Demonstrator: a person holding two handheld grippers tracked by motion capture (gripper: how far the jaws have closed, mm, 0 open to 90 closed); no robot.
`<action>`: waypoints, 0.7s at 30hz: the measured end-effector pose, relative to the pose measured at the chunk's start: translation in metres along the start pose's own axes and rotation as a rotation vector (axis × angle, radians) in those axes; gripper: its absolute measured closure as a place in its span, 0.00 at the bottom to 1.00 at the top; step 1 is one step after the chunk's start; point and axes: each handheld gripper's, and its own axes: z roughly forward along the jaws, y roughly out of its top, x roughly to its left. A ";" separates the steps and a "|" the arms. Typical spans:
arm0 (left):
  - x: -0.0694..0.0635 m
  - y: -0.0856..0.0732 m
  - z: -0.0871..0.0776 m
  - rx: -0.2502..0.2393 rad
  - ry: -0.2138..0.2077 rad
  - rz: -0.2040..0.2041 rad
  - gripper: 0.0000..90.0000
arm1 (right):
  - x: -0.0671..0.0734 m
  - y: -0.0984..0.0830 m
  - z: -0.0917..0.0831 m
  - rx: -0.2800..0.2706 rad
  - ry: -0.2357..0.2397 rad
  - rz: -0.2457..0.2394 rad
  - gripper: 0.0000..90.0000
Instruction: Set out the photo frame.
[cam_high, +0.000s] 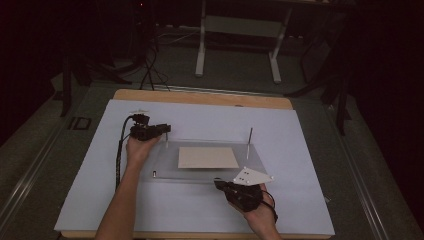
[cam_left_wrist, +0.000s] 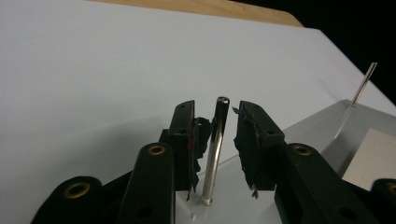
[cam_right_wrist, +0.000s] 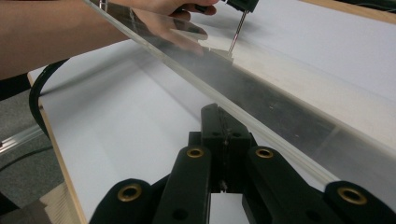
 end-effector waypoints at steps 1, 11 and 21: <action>0.000 0.000 0.000 0.002 0.001 0.002 0.75 | 0.000 0.000 0.000 -0.004 0.000 0.000 1.00; -0.002 0.001 -0.002 -0.019 0.016 -0.008 0.71 | -0.002 0.008 -0.001 -0.036 -0.027 -0.016 1.00; -0.009 0.003 -0.015 -0.040 0.020 0.042 0.69 | -0.010 0.020 0.000 -0.045 -0.043 -0.003 1.00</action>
